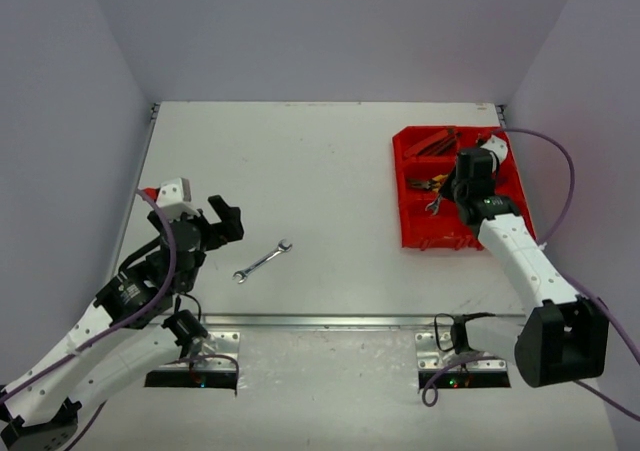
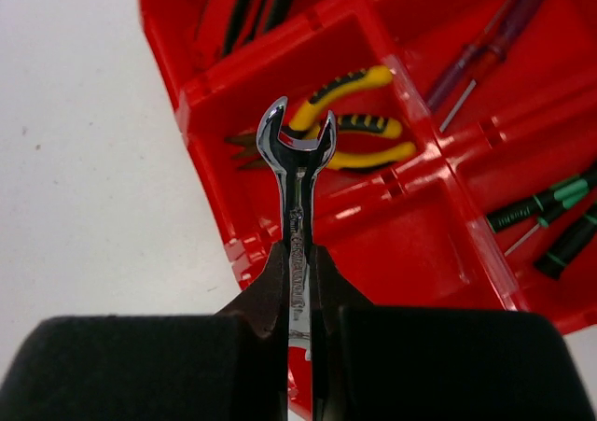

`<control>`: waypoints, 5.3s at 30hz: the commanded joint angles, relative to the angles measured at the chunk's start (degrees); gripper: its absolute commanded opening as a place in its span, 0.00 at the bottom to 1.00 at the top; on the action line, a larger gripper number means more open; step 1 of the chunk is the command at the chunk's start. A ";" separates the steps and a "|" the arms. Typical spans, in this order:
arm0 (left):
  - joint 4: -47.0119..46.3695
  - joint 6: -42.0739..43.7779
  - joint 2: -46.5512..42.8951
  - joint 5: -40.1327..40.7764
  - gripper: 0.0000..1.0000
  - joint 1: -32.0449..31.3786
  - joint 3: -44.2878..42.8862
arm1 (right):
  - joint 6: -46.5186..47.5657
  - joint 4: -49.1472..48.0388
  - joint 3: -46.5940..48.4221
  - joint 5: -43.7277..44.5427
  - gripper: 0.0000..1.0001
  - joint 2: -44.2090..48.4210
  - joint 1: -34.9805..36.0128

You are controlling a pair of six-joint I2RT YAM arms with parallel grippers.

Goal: Sort the tools into containers

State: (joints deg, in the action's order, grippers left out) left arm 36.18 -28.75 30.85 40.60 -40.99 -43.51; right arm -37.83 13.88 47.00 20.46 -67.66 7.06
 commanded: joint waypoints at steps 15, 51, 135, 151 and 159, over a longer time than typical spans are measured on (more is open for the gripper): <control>-2.60 0.80 -0.01 -1.40 1.00 0.04 -1.05 | -20.54 -11.49 -15.97 0.64 0.57 7.01 -1.97; -2.93 13.42 61.43 -36.50 0.78 11.34 -9.42 | 10.12 2.17 -14.07 -65.41 0.99 27.37 0.99; -37.50 1.33 41.31 -61.16 0.00 -5.85 1.29 | -20.68 -33.78 -18.70 -32.85 0.52 -1.07 30.12; -25.18 3.03 35.88 -44.32 1.00 -5.77 -2.29 | -18.81 -29.08 -17.89 -26.48 0.00 3.73 29.17; -2.32 4.42 21.94 -25.19 1.00 -5.85 -11.01 | -13.18 -13.91 -11.83 -26.05 0.00 11.07 10.73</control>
State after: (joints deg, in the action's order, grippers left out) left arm 22.06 -25.71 59.58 2.72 -46.41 -48.66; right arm -54.82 -5.43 29.77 -8.93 -60.67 26.03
